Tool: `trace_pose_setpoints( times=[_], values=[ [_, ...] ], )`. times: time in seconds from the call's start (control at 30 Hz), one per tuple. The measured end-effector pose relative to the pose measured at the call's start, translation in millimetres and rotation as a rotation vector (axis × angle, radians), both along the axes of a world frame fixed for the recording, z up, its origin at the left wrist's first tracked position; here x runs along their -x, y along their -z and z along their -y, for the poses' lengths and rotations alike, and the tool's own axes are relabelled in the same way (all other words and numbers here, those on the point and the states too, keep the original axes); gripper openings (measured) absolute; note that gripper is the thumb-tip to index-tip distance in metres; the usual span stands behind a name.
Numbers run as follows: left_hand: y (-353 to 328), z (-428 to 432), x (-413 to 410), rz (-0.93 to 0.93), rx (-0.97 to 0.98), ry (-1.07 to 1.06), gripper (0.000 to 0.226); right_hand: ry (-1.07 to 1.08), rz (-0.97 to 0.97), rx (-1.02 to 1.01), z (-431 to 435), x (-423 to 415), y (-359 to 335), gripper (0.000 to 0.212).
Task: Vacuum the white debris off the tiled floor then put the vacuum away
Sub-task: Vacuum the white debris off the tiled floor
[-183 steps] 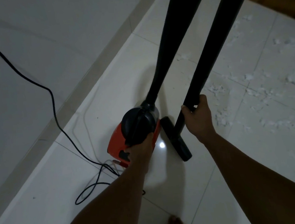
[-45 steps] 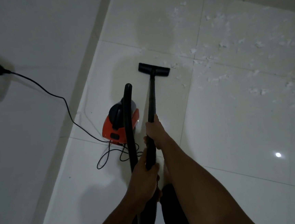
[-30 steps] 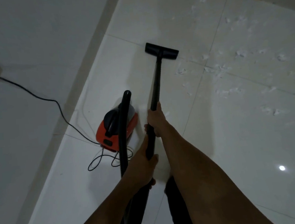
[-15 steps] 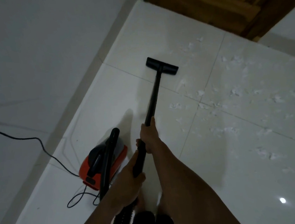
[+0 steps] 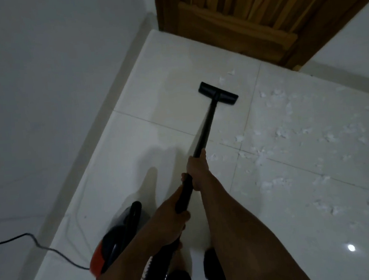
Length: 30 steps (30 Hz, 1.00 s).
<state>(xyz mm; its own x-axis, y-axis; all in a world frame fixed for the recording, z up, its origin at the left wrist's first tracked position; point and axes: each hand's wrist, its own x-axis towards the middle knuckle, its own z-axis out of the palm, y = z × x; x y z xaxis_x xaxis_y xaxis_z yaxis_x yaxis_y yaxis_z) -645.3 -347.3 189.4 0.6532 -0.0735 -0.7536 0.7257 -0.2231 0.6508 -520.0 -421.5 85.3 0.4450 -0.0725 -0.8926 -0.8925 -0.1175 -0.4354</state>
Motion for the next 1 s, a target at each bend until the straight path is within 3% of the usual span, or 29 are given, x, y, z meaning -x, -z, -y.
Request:
trace_pose_setpoints(
  times=[0.67,1.0],
  values=[
    [24.4,88.8,-201.6,-0.009,-0.022,-0.056,0.075,-0.041,-0.006,0.032,74.2,-213.8,33.7,0.067],
    [24.0,107.8,-266.1,-0.078,0.011,-0.130,0.072,-0.072,0.054,0.082,83.7,-279.4,22.1,0.067]
  ],
)
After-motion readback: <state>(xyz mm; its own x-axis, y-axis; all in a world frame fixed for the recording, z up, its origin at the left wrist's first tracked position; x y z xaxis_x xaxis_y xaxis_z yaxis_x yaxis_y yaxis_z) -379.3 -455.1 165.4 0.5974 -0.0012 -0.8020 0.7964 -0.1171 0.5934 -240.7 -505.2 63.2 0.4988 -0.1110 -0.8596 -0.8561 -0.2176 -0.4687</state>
